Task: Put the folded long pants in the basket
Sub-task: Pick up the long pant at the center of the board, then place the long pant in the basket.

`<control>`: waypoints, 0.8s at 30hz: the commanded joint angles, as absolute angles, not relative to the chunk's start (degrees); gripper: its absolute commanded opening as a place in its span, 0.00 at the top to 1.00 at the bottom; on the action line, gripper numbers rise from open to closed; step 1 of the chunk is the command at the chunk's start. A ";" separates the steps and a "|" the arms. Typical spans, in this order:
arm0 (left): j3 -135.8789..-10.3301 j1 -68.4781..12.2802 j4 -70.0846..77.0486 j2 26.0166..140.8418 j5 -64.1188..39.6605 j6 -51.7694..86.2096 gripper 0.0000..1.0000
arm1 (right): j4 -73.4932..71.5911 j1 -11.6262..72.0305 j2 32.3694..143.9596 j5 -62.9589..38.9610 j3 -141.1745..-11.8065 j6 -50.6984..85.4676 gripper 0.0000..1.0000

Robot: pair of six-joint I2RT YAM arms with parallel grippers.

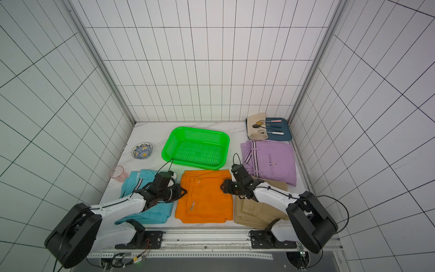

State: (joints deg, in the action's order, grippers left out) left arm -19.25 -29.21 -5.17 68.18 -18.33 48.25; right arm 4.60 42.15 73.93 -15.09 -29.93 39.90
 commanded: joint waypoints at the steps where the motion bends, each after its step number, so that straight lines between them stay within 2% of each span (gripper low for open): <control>1: -18.47 -29.66 -8.15 64.55 -17.56 47.81 1.00 | 10.35 42.72 72.26 -10.55 -27.40 40.25 0.36; 5: -18.27 -29.63 -8.73 62.84 -17.52 47.88 1.00 | 8.51 42.72 79.63 -13.31 -28.92 40.16 0.38; 8: -18.55 -29.67 -8.50 63.54 -17.82 47.75 1.00 | 5.71 42.72 86.23 -17.83 -30.43 40.14 0.48; 9: -18.72 -29.70 -8.23 63.99 -17.93 47.65 1.00 | 5.17 42.74 87.20 -18.79 -30.72 40.17 0.54; 11: -19.01 -29.70 -7.85 65.07 -18.57 47.38 1.00 | 4.25 42.76 87.44 -19.78 -30.94 40.14 0.79; 13: -19.50 -29.69 -7.95 65.83 -19.19 47.25 1.00 | 4.22 42.74 85.25 -19.17 -30.82 40.03 0.99; 17: -22.36 -29.63 -12.11 63.17 -20.58 47.29 1.00 | 6.84 43.13 78.29 -15.11 -29.97 39.61 1.00; 24: -33.28 -29.70 -31.81 51.13 -18.74 45.03 1.00 | 20.43 45.59 60.58 -10.01 -34.06 39.64 1.00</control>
